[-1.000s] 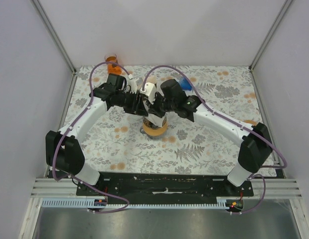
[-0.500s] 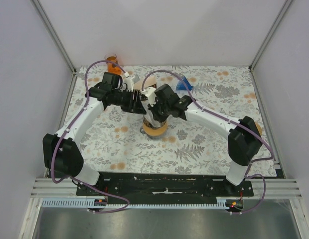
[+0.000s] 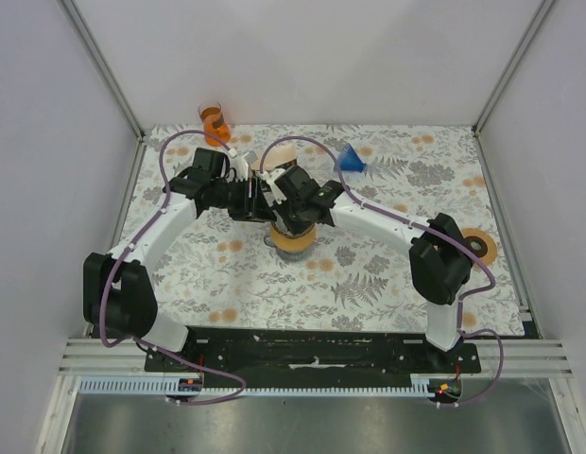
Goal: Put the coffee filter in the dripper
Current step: Place the coffee filter in the coffee dripper.
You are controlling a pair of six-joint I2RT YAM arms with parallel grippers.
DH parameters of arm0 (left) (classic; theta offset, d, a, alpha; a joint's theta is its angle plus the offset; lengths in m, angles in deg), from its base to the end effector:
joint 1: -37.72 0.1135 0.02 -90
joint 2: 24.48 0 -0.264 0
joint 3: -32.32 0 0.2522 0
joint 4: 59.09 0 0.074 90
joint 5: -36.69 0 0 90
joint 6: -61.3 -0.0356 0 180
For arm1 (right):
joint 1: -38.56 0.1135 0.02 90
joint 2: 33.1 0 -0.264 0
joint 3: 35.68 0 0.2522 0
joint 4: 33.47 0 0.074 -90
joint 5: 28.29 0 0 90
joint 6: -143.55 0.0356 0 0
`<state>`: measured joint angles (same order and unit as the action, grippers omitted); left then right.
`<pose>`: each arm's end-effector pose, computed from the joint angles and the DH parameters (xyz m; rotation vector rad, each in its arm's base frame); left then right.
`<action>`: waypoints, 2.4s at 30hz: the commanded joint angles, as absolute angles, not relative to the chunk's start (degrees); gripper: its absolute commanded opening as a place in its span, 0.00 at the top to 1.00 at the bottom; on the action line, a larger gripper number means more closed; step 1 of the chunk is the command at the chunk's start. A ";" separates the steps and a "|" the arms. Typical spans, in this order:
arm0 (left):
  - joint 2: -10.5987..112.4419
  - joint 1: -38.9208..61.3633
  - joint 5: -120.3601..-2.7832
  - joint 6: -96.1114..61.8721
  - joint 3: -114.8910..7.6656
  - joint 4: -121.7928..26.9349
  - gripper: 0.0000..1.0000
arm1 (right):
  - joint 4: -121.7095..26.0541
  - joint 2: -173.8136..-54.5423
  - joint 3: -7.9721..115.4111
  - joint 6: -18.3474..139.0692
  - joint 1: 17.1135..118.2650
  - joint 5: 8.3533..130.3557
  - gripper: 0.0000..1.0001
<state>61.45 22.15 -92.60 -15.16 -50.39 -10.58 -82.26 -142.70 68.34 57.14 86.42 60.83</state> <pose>0.2983 -0.1065 0.2829 0.3485 2.4564 -1.0654 0.2845 0.3136 0.2486 -0.9566 2.3683 0.3386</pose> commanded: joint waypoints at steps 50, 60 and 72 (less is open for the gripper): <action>60.86 19.09 -85.22 -19.29 -50.09 -12.81 0.98 | -80.90 -136.90 73.80 48.98 84.00 82.54 0.45; 59.45 19.00 -85.74 -20.00 -51.67 -11.66 0.97 | -82.30 -136.01 70.29 46.86 84.00 73.33 0.61; 60.33 19.18 -89.78 -18.68 -54.21 -11.40 0.62 | -83.36 -141.72 70.11 49.68 84.35 69.63 0.80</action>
<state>61.34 19.28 -86.96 -17.19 -51.13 -11.09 -83.70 -139.99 69.24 48.62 83.95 71.89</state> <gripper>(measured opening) 0.334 0.213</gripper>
